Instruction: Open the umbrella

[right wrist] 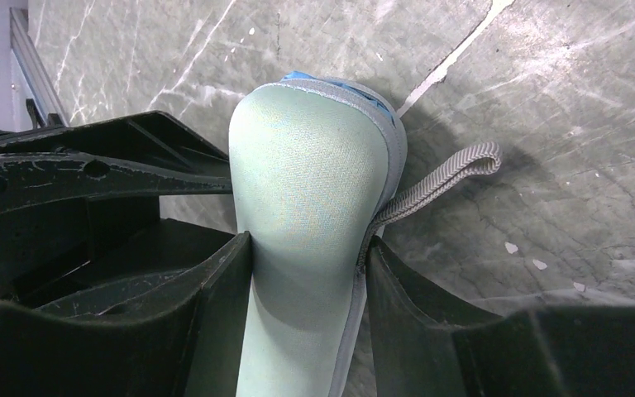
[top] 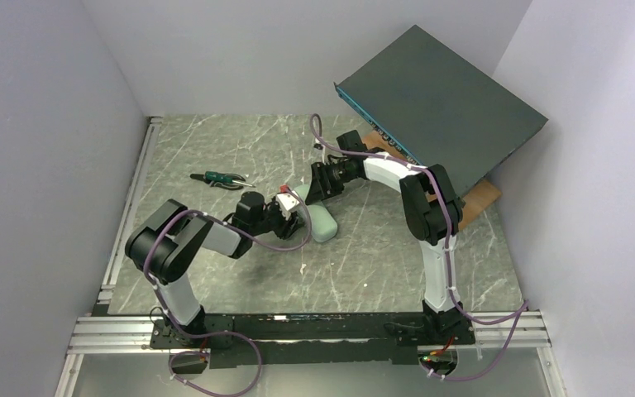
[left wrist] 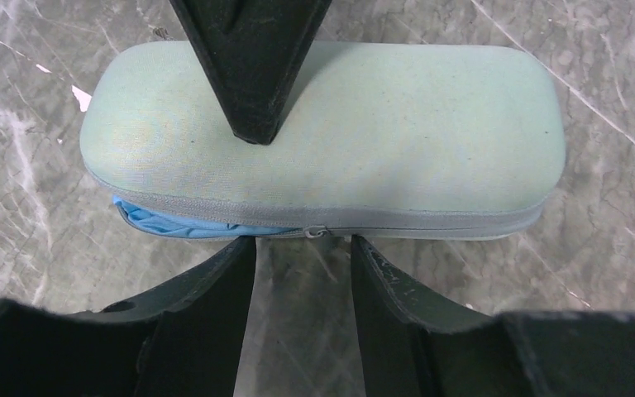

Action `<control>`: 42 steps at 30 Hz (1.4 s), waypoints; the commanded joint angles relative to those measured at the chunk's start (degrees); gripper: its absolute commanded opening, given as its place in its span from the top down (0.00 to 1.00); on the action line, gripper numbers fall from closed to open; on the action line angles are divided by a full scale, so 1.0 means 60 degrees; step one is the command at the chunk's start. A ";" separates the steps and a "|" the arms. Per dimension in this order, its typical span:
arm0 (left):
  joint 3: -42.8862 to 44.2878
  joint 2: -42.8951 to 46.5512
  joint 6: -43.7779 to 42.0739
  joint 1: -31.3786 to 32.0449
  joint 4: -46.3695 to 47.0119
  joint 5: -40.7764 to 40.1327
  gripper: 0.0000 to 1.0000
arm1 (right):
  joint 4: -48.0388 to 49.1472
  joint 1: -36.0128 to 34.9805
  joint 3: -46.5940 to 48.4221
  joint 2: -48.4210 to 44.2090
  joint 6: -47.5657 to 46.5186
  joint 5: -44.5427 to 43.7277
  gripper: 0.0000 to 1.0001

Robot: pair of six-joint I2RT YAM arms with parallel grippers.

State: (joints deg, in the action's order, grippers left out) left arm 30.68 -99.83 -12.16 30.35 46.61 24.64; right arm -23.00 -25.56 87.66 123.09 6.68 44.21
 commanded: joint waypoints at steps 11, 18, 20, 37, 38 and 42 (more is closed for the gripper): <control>0.0652 -0.0469 0.0483 0.0294 -0.0071 0.0744 0.92 | 0.0492 -0.0090 -0.0738 -0.0331 0.0698 -0.0648 1.00; 0.0100 0.0147 0.0731 0.0907 -0.0121 0.0804 1.00 | 0.1251 -0.0090 -0.1203 -0.0663 0.1331 -0.1448 1.00; -0.0027 0.0295 0.0661 0.1111 -0.0146 0.0923 1.00 | 0.1373 -0.0090 -0.1260 -0.0717 0.1411 -0.1576 1.00; -0.0081 0.0854 0.1413 0.0780 -0.0791 -0.0794 0.62 | 0.1480 -0.0075 -0.1820 -0.1138 0.0858 -0.1378 1.00; 0.0077 0.0748 0.1456 0.0784 -0.0850 -0.0888 0.62 | 0.1509 -0.0076 -0.1865 -0.1159 0.0888 -0.1377 1.00; 0.0511 0.0371 0.1443 0.0757 -0.0916 -0.1128 0.62 | 0.1628 -0.0080 -0.2051 -0.1275 0.0970 -0.1425 1.00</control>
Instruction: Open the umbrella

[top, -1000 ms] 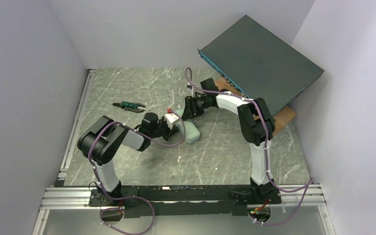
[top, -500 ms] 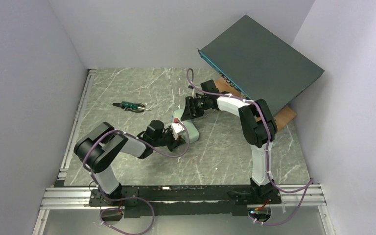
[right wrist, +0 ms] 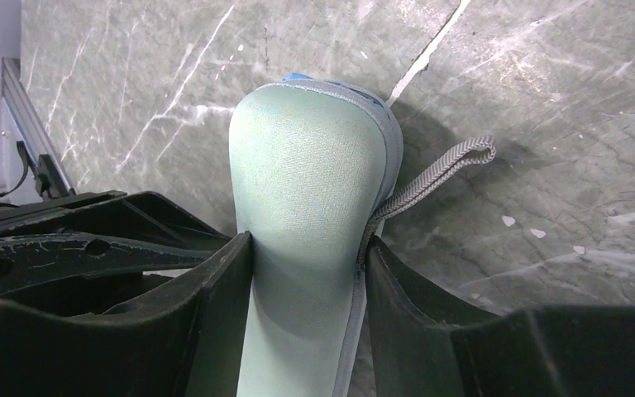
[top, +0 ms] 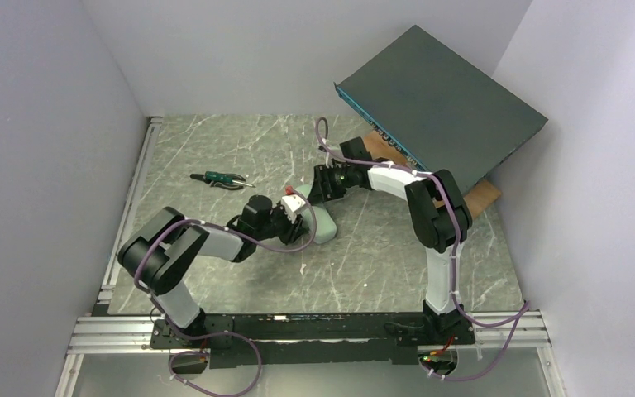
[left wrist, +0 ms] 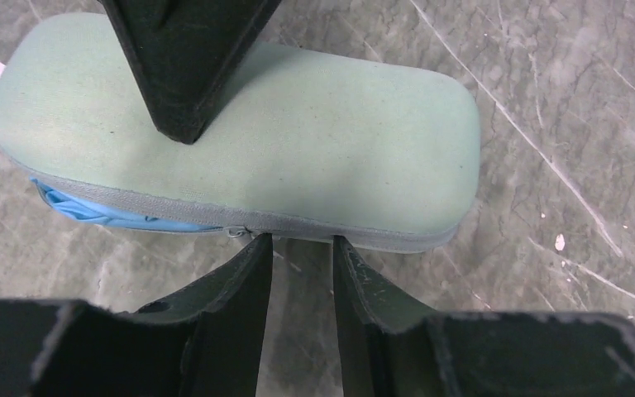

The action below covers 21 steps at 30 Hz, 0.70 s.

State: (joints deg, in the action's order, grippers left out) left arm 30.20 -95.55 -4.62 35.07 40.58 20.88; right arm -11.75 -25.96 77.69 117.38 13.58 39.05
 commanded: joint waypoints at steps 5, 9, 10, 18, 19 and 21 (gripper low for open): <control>0.1141 -0.0800 -0.0072 -0.0083 -0.0107 -0.0746 0.64 | -0.0230 -0.0012 -0.0497 -0.0394 -0.0118 -0.0439 1.00; 0.1247 -0.1023 -0.0127 -0.0332 -0.0135 -0.0773 0.67 | -0.0281 -0.0011 -0.0492 -0.0376 -0.0196 -0.0365 1.00; 0.1220 -0.0985 -0.0173 -0.0390 -0.0167 -0.0707 0.68 | -0.0323 -0.0010 -0.0464 -0.0364 -0.0229 -0.0344 1.00; 0.0422 -0.0428 -0.0934 -0.0606 0.0079 0.0057 0.69 | -0.0458 -0.0010 -0.0256 -0.0221 -0.0397 -0.0303 1.00; 0.0408 -0.0468 -0.0983 -0.0601 0.0186 0.0144 0.69 | -0.0415 -0.0014 -0.0269 -0.0227 -0.0359 -0.0311 1.00; 0.0474 -0.0554 -0.1047 -0.0593 0.0310 0.0440 0.68 | -0.0380 -0.0016 -0.0264 -0.0207 -0.0285 -0.0313 1.00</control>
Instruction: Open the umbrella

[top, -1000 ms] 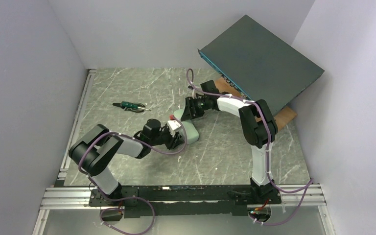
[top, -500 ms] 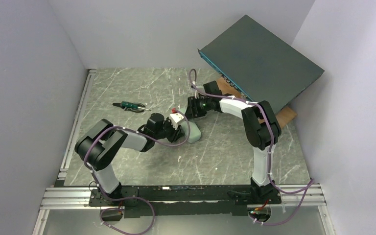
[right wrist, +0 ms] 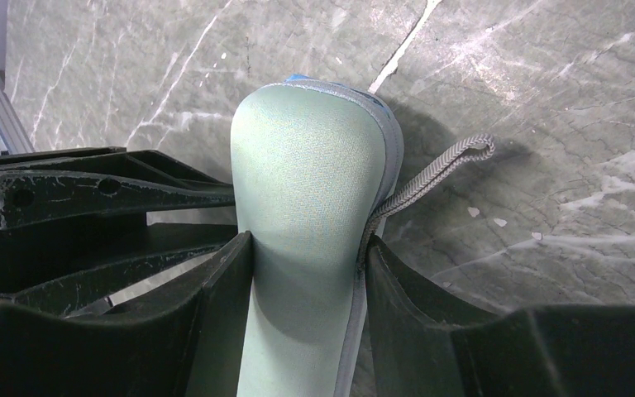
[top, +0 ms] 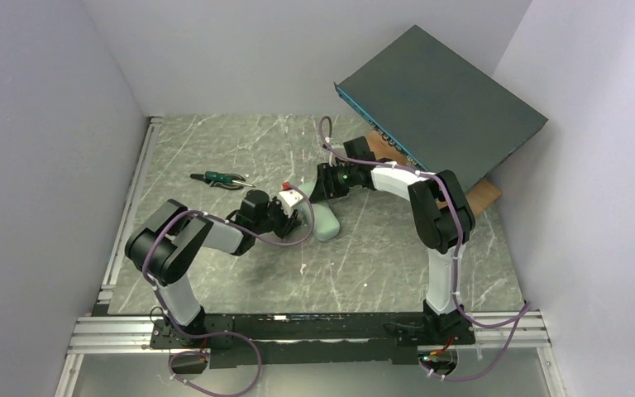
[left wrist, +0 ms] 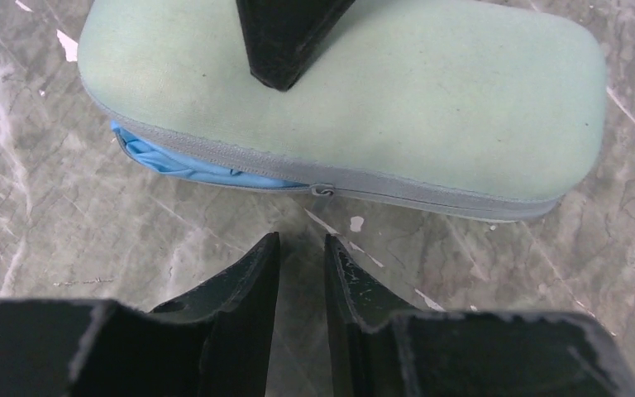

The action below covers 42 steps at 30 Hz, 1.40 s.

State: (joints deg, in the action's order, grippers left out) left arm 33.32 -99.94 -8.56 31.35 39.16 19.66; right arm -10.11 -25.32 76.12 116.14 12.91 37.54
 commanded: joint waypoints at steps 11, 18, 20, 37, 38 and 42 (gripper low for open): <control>0.1063 -0.0623 -0.0334 0.0083 0.0738 0.1153 0.62 | -0.0661 -0.0138 -0.0015 0.0023 -0.0127 -0.0018 1.00; 0.1254 -0.0861 -0.0082 0.0259 0.0759 0.1272 0.77 | -0.0520 -0.0168 -0.0109 0.0053 0.0032 -0.0050 1.00; 0.1261 -0.0855 0.0064 0.0318 0.0724 0.1409 0.84 | -0.0448 -0.0174 -0.0126 0.0075 0.0119 -0.0143 1.00; 0.0035 -0.0052 0.0119 0.1533 0.0963 0.2202 1.00 | 0.0035 -0.0161 -0.0008 0.0375 0.0809 -0.0862 1.00; -0.0023 -0.0013 -0.0010 0.1599 0.0973 0.2370 1.00 | 0.0050 -0.0160 -0.0014 0.0375 0.0815 -0.0890 1.00; -0.0241 0.0234 -0.0394 0.1953 0.0807 0.2662 1.00 | 0.0189 -0.0138 -0.0098 0.0359 0.0882 -0.1004 1.00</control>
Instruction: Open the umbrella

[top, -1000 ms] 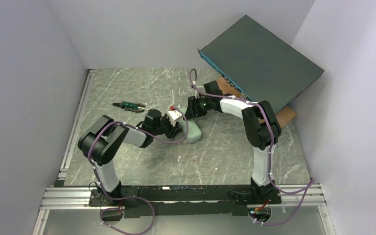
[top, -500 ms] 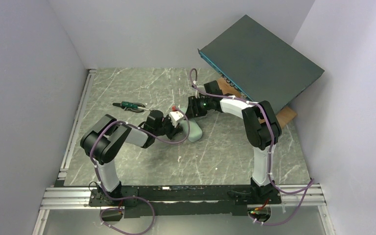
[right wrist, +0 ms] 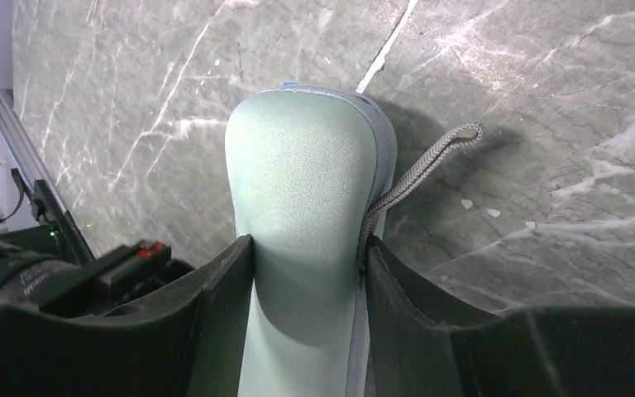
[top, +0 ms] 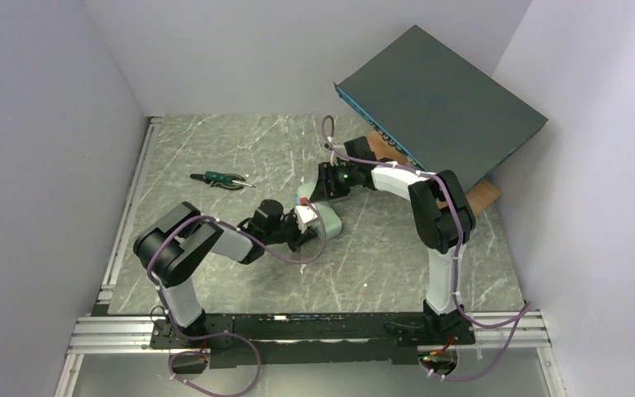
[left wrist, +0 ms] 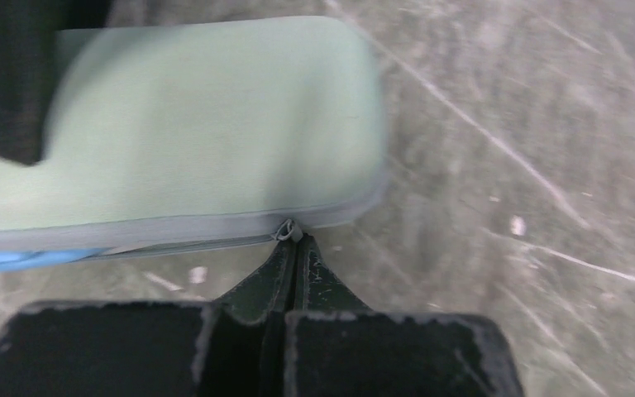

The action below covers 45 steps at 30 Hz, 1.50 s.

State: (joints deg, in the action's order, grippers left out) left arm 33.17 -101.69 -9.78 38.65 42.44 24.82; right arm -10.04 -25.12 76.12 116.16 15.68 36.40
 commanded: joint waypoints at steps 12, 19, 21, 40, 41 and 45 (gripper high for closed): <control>-0.0433 0.0543 0.0656 0.1138 0.0112 0.1213 1.00 | 0.0564 -0.0166 -0.0324 0.0155 0.0950 -0.1360 1.00; -0.0827 0.1601 0.1106 -0.0655 -0.1186 0.1679 1.00 | 0.0379 0.0082 -0.1250 -0.0671 0.0535 -0.0305 0.42; -0.0685 0.1928 0.0913 -0.0937 -0.2005 0.1817 0.94 | 0.0033 0.0082 -0.1429 -0.1051 -0.0060 0.0123 0.23; 0.3474 0.0374 0.2851 -0.3029 -0.5529 0.2270 0.57 | -0.2322 0.0217 -0.2208 -0.2435 -0.5935 0.0340 0.60; 0.3838 -0.0037 0.2933 -0.2967 -0.5536 0.2291 0.58 | -0.2146 0.0127 -0.2217 -0.2378 -0.5965 0.0403 0.64; 0.4809 -0.1002 0.3160 -0.2783 -0.5649 0.2596 0.61 | -0.1145 -0.0582 -0.2510 -0.2421 -0.6048 0.0276 0.69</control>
State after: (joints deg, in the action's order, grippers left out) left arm 56.75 -103.37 5.30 20.69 10.31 37.54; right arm -23.16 -24.58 62.22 102.02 -16.58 38.61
